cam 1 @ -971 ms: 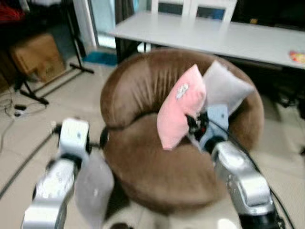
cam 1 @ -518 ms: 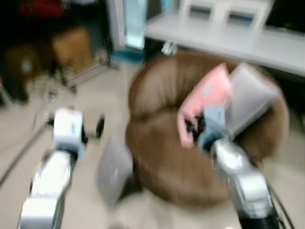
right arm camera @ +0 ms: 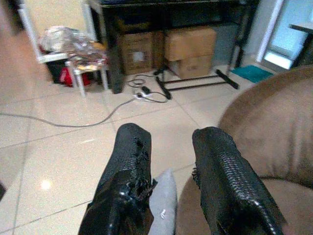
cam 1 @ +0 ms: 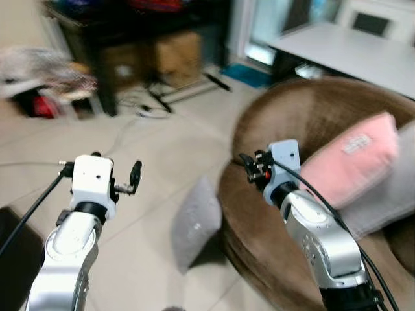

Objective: Move the pillow to the sofa from floor

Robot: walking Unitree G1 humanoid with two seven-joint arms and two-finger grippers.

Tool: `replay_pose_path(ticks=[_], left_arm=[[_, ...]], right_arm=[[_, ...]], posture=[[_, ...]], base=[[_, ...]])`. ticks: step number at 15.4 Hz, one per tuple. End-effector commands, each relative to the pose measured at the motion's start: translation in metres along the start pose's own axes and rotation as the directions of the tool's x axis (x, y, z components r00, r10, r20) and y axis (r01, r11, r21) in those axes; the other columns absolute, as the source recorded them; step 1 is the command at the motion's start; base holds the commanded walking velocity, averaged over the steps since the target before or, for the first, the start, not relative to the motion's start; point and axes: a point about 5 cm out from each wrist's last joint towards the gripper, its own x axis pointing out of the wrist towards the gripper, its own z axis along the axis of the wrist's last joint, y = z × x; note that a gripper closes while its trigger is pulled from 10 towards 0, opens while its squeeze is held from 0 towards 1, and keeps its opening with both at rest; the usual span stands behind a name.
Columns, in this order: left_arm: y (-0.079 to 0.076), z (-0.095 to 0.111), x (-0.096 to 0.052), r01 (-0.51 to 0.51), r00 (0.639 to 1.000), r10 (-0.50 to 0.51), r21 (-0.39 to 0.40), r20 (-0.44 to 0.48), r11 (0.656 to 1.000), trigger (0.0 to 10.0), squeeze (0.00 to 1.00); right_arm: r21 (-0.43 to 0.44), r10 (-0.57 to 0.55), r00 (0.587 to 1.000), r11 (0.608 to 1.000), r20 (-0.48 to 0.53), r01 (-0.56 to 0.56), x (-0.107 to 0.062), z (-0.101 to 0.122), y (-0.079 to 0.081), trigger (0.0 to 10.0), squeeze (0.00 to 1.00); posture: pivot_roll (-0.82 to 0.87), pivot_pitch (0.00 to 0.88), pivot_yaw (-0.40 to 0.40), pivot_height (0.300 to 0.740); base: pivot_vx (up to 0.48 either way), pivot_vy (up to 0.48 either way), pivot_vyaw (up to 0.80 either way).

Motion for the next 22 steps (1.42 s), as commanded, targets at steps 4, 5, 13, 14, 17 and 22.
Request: replay_pose_path(ticks=[4,5,13,14,17,22], left_arm=[[-0.002,0.006,-0.001,0.014,0.999,-0.013,-0.001,0.034,1.000,10.0,0.00],[-0.002,0.006,-0.001,0.014,0.999,-0.014,-0.001,0.034,1.000,10.0,0.00],[-0.003,0.003,-0.003,0.021,0.999,-0.022,0.021,0.030,1.000,10.0,0.00],[-0.003,0.003,-0.003,0.022,0.999,-0.022,0.021,0.031,1.000,10.0,0.00],[-0.003,0.003,-0.002,0.028,0.999,-0.029,0.022,0.033,0.999,10.0,0.00],[-0.004,0.003,-0.001,0.039,0.999,-0.040,0.026,0.034,0.999,10.0,0.00]], right_arm=[[-0.005,-0.007,1.000,1.000,-0.007,0.007,-0.002,-0.001,-0.003,10.0,0.00],[-0.009,-0.008,1.000,1.000,-0.008,0.008,-0.002,-0.001,-0.003,10.0,0.00],[-0.007,-0.066,0.998,0.998,0.004,0.066,-0.002,-0.001,-0.011,10.0,0.00],[-0.002,-0.072,0.997,0.997,0.009,0.072,-0.002,0.000,-0.012,10.0,0.00],[-0.009,-0.089,0.996,0.996,0.016,0.089,-0.002,0.000,-0.014,10.0,0.00],[-0.013,-0.092,0.996,0.996,0.012,0.092,-0.002,-0.002,-0.014,10.0,0.00]], posture=[[-0.06,0.000,-0.012,0.740],[-0.06,0.000,-0.014,0.740],[-0.05,0.000,-0.022,0.740],[-0.05,0.000,-0.023,0.740],[-0.05,0.000,-0.023,0.740],[-0.06,0.000,-0.017,0.740]], base=[[0.316,0.000,0.80],[0.330,0.000,0.80],[0.326,0.000,0.00],[0.326,0.000,0.00],[0.328,0.000,0.00],[0.327,0.000,0.00]])
